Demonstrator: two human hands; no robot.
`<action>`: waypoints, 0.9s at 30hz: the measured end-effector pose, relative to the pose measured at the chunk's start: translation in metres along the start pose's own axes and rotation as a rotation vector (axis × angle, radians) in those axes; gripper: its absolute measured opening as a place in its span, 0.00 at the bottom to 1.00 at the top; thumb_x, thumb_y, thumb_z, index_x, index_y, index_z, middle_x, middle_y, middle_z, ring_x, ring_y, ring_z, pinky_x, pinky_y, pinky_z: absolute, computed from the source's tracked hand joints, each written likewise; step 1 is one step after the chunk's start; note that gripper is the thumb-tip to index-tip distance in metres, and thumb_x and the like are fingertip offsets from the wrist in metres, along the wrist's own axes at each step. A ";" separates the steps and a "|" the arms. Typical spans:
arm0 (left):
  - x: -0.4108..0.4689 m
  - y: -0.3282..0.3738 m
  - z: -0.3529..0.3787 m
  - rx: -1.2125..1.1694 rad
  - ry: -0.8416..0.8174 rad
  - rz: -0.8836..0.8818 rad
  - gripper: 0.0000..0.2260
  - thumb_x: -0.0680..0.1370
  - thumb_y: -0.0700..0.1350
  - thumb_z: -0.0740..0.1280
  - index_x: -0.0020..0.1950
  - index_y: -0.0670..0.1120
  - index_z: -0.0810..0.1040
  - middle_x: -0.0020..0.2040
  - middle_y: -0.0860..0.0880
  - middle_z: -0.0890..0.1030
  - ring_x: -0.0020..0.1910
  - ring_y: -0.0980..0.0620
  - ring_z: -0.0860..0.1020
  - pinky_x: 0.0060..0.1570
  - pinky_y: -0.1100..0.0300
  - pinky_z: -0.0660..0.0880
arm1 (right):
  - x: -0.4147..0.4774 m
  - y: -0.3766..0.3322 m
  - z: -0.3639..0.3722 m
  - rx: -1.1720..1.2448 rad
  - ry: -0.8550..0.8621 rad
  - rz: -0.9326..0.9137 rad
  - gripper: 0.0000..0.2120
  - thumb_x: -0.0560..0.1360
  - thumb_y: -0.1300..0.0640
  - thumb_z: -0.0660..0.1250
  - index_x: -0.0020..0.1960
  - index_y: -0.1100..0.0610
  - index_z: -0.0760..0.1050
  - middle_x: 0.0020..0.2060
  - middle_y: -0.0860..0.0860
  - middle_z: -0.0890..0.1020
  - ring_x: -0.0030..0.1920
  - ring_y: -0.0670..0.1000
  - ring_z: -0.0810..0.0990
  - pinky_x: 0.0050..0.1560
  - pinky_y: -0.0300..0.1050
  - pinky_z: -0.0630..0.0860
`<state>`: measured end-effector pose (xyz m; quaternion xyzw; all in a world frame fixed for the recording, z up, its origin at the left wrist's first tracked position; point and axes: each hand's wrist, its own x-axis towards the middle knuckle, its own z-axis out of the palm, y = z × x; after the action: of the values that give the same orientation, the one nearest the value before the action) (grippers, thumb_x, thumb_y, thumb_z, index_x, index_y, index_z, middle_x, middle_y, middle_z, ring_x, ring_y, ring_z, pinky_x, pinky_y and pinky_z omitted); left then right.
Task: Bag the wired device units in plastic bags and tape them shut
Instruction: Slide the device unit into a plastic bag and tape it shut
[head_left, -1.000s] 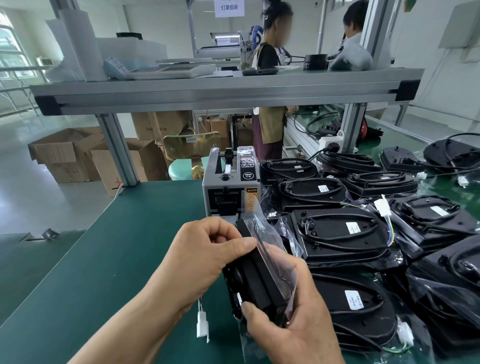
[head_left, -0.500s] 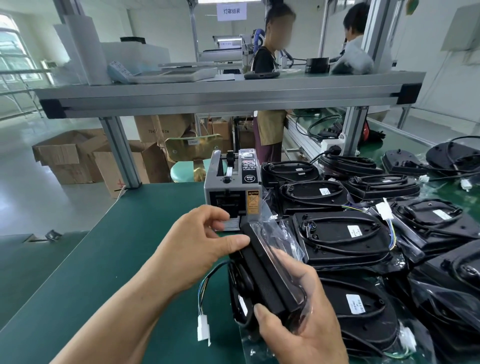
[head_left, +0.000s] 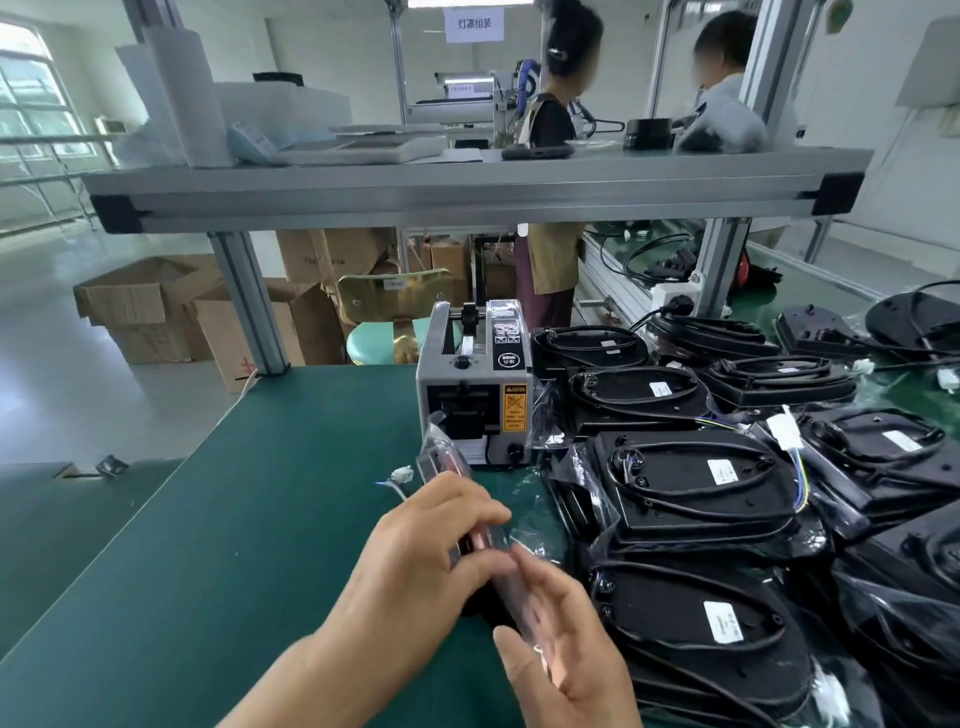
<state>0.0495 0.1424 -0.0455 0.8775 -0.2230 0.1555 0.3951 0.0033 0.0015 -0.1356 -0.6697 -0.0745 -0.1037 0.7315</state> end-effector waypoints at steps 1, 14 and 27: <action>-0.005 -0.002 0.003 -0.011 0.051 -0.027 0.12 0.70 0.45 0.79 0.51 0.54 0.83 0.51 0.62 0.77 0.52 0.60 0.78 0.51 0.72 0.71 | -0.002 0.001 0.000 -0.014 0.018 0.013 0.29 0.67 0.65 0.71 0.67 0.53 0.73 0.64 0.42 0.81 0.65 0.47 0.79 0.66 0.42 0.75; -0.010 -0.006 0.011 -0.145 0.162 -0.120 0.21 0.65 0.43 0.82 0.51 0.55 0.77 0.52 0.57 0.75 0.53 0.54 0.78 0.54 0.64 0.76 | 0.028 -0.020 0.011 -0.315 0.003 -0.079 0.23 0.80 0.62 0.66 0.69 0.41 0.70 0.67 0.35 0.75 0.68 0.32 0.70 0.69 0.34 0.69; -0.025 -0.003 0.028 -0.101 0.174 -0.151 0.18 0.62 0.58 0.80 0.46 0.59 0.77 0.52 0.61 0.76 0.54 0.57 0.77 0.51 0.73 0.69 | 0.012 -0.020 0.007 0.188 0.237 0.011 0.16 0.77 0.46 0.60 0.61 0.41 0.81 0.59 0.45 0.84 0.65 0.44 0.79 0.64 0.37 0.73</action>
<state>0.0320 0.1295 -0.0762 0.8540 -0.1289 0.1896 0.4671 0.0102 0.0059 -0.1127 -0.5818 0.0064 -0.1707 0.7952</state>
